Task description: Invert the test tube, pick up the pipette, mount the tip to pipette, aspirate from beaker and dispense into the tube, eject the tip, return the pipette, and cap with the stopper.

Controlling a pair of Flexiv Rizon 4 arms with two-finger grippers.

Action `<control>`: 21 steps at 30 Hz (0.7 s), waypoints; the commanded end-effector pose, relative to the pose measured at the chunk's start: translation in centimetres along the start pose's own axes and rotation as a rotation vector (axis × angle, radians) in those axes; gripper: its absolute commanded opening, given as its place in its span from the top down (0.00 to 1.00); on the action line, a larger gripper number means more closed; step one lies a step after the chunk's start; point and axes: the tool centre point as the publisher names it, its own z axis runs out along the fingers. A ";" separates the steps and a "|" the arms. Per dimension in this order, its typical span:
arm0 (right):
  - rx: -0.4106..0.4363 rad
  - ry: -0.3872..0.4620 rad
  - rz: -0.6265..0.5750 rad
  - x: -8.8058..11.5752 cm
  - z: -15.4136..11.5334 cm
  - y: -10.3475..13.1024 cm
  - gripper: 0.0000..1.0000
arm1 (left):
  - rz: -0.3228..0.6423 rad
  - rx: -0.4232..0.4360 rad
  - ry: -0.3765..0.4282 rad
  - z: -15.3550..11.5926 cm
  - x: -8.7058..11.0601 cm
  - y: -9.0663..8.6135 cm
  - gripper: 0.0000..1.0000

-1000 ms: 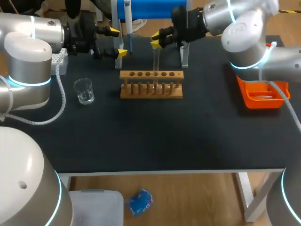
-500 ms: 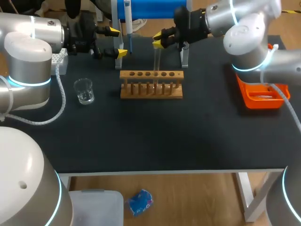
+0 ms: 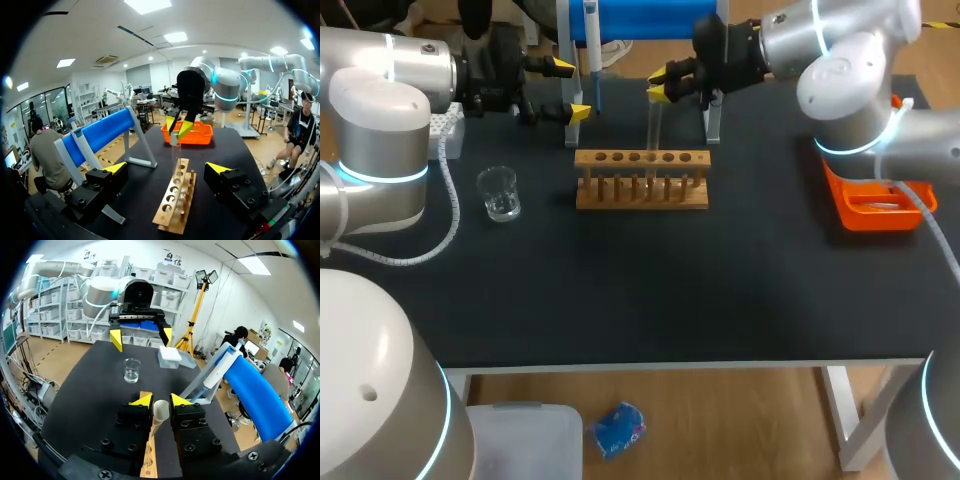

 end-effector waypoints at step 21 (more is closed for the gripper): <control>0.052 0.019 -0.025 0.1 0.4 -0.2 1.00 | 0.000 -0.001 0.002 0.0 0.0 0.0 0.00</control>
